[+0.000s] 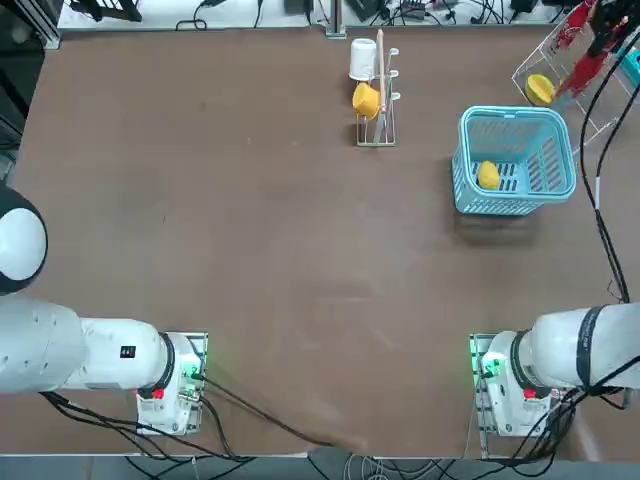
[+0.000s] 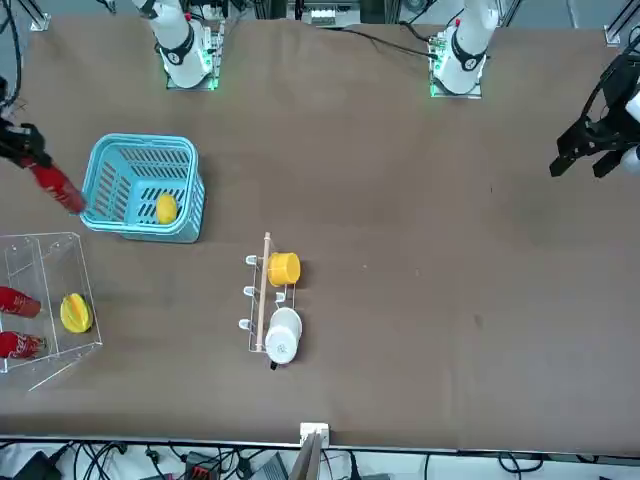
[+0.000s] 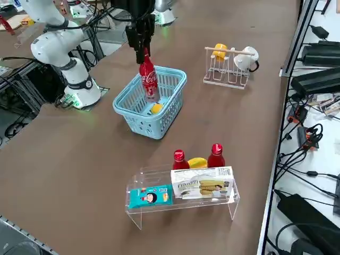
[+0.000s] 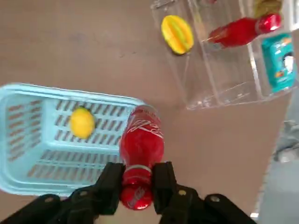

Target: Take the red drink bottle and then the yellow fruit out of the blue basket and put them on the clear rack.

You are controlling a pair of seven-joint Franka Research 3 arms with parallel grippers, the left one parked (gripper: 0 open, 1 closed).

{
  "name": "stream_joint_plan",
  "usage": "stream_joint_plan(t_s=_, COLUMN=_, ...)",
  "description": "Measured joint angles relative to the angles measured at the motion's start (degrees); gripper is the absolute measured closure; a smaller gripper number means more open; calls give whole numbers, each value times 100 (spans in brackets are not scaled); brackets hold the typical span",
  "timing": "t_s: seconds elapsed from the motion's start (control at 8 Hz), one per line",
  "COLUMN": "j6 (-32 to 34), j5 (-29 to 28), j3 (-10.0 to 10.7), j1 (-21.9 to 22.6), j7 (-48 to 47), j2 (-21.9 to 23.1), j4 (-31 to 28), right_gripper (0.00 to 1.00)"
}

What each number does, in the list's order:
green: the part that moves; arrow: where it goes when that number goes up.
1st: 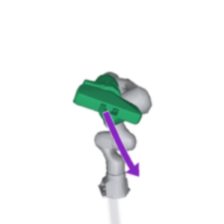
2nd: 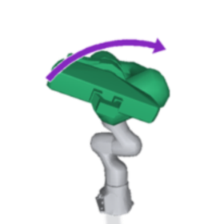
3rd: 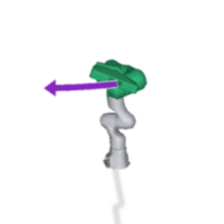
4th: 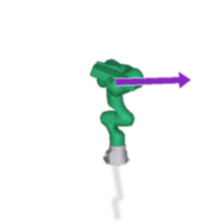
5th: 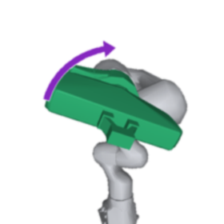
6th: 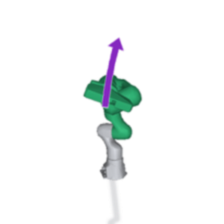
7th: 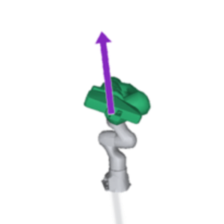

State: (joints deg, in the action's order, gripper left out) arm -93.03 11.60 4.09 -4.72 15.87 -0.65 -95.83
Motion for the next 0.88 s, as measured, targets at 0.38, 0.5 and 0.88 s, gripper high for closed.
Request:
stream_joint_plan(t_s=0.38, j6=-509, j5=352, j3=17, j1=-416, j7=1261, j2=-655, j4=228, right_gripper=63)
stream_joint_plan(t_s=0.5, j6=-775, j5=360, j3=21, j1=-598, j7=1778, j2=-830, j4=252, right_gripper=63)
stream_joint_plan(t_s=0.88, j6=-1426, j5=366, j3=34, j1=-1127, j7=3111, j2=-1325, j4=481, right_gripper=63)
